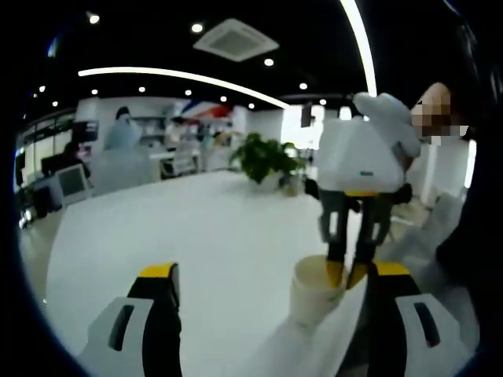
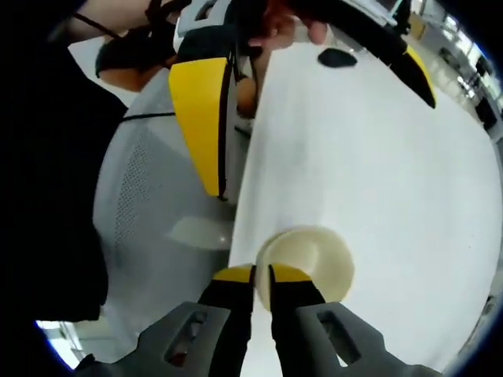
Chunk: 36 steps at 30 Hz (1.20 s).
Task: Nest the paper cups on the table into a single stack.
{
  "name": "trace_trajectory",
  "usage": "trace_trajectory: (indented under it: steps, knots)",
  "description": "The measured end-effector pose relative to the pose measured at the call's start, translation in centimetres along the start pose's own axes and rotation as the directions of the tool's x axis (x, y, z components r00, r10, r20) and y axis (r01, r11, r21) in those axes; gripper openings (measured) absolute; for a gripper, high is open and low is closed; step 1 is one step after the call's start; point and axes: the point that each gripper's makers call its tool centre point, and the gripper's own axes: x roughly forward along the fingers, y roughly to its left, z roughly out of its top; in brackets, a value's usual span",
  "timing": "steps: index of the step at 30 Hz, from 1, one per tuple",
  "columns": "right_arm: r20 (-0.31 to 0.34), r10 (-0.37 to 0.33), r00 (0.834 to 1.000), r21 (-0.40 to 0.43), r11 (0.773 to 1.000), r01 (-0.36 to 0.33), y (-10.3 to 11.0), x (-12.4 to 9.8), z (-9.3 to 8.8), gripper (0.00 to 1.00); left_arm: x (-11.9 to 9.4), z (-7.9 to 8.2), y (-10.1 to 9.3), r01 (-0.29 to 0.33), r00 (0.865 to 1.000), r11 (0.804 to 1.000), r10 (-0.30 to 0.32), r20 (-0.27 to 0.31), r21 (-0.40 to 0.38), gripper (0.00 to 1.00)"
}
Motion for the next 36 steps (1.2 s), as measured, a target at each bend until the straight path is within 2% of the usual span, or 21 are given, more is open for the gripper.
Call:
trace_trajectory:
  steps: [6, 11, 25, 32, 36]
  knots:
    - [0.001, 0.007, 1.000, -0.006, 1.000, -0.007, 0.2, 0.2, 0.1, 0.07, -0.1, -0.1, 0.3, -0.008, 1.000, 1.000, 0.008, -0.001, -0.005, 0.97]
    - [0.031, 0.021, 0.999, -0.002, 1.000, -0.021, 0.5, 0.0, 0.6, 0.09, -0.1, -0.1, 0.2, -0.005, 1.000, 1.000, 0.005, 0.001, -0.004, 0.97]
    - [0.070, 0.026, 0.997, 0.014, 1.000, -0.027, 0.4, 0.9, 0.5, 0.16, -0.2, -0.4, 0.2, -0.005, 1.000, 1.000, 0.005, -0.005, -0.012, 0.97]
    - [0.087, 0.021, 0.996, 0.016, 1.000, -0.022, 0.3, 0.7, 0.6, 0.21, -0.1, -0.4, 0.2, -0.006, 1.000, 1.000, 0.006, -0.005, -0.019, 0.97]
    - [0.111, 0.018, 0.994, 0.019, 1.000, -0.021, 0.2, -0.1, 0.7, 0.22, -0.2, -0.5, 0.1, -0.006, 1.000, 1.000, 0.006, -0.007, -0.021, 0.98]
